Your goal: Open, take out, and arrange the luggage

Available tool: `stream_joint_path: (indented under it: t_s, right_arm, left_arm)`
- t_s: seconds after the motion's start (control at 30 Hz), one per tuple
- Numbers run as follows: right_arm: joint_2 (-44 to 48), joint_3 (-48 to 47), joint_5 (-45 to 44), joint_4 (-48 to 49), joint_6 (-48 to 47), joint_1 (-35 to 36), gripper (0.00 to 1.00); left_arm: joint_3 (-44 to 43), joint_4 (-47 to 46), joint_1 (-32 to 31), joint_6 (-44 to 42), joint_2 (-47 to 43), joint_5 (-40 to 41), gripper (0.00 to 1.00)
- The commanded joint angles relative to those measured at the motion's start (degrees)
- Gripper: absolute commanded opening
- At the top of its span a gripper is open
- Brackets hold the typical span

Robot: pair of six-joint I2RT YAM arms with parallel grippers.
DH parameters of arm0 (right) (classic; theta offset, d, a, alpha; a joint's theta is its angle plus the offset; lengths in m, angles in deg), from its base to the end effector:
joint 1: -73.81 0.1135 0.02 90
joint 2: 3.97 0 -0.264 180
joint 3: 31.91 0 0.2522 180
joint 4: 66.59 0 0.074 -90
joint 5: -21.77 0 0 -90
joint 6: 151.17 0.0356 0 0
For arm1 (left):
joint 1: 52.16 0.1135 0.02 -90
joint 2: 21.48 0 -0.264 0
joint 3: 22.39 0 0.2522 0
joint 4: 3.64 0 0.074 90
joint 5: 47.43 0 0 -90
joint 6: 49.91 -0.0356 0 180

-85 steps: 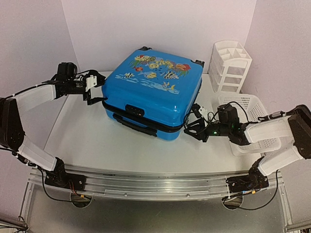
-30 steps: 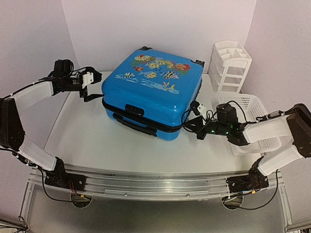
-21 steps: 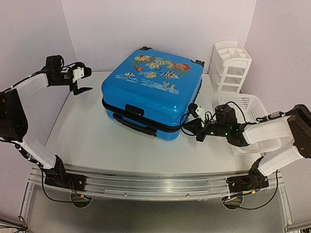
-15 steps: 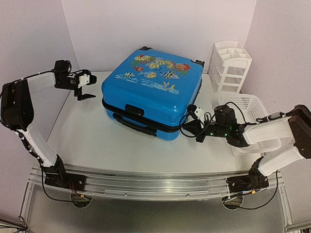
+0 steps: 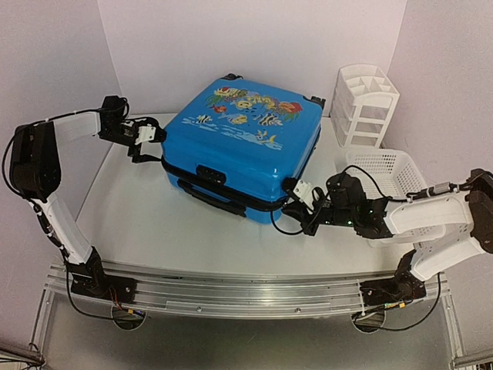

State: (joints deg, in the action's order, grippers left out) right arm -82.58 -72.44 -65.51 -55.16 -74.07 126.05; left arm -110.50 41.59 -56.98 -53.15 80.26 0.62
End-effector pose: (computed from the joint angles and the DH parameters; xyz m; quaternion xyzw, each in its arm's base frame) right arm 0.1605 0.2100 0.1676 -0.4685 0.7103 0.1957 0.4875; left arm 0.3675 -0.0549 0.2265 0.7421 0.5172 -0.0724 0.4201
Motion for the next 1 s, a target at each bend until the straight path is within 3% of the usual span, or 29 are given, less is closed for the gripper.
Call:
stream_joint_path:
  t_s: [0.0, 0.67, 0.97]
  right_arm:
    - [-0.13, -4.49, 0.17, -0.88, -0.53, 6.79, 0.00]
    - [-12.51, -17.56, -14.90, 0.48, 2.71, 19.63, 0.00]
    - [-16.74, -21.86, -18.43, 1.34, 5.10, 22.18, 0.00]
  left_arm:
    - [2.42, 3.72, -3.74, 0.74, -5.10, -7.66, 0.89]
    - [6.37, 5.28, -5.70, 0.52, -8.59, -13.61, 0.88]
    - [8.93, 8.46, -7.91, -0.43, -12.10, -16.88, 0.88]
